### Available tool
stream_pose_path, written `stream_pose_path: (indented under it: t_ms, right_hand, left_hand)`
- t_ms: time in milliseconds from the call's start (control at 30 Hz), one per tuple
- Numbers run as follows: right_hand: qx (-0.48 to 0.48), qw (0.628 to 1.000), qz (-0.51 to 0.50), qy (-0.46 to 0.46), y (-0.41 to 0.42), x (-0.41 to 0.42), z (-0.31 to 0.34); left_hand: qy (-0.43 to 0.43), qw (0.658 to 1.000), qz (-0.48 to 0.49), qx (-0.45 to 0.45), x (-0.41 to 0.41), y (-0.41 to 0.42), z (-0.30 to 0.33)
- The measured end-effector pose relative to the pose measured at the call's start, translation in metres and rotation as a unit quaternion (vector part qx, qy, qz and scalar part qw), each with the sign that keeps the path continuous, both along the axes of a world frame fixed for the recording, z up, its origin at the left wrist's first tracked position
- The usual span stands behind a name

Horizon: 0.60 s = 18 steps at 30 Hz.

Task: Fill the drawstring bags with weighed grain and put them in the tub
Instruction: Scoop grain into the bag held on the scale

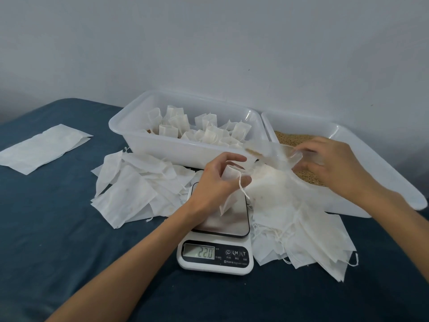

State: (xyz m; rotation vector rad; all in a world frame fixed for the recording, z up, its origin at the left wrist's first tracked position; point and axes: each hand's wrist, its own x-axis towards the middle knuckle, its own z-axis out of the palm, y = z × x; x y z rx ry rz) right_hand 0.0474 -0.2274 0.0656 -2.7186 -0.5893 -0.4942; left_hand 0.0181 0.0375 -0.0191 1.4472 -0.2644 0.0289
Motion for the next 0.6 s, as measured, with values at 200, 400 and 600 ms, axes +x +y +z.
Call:
stream_pose_path:
  t_ms: [200, 400, 600]
  right_hand:
    - [-0.006, 0.980, -0.191, 0.057, -0.047, 0.028, -0.009]
    - [-0.166, 0.918, -0.320, 0.166, -0.060, 0.048, -0.033]
    - [-0.176, 0.908, -0.302, 0.229, -0.052, 0.063, -0.040]
  left_hand:
    - [-0.004, 1.000, -0.001, 0.004, -0.002, 0.002, 0.003]
    - [-0.026, 1.000, 0.013, -0.007, -0.001, 0.010, 0.008]
    - [-0.015, 1.000, 0.007, 0.011, -0.002, 0.008, 0.007]
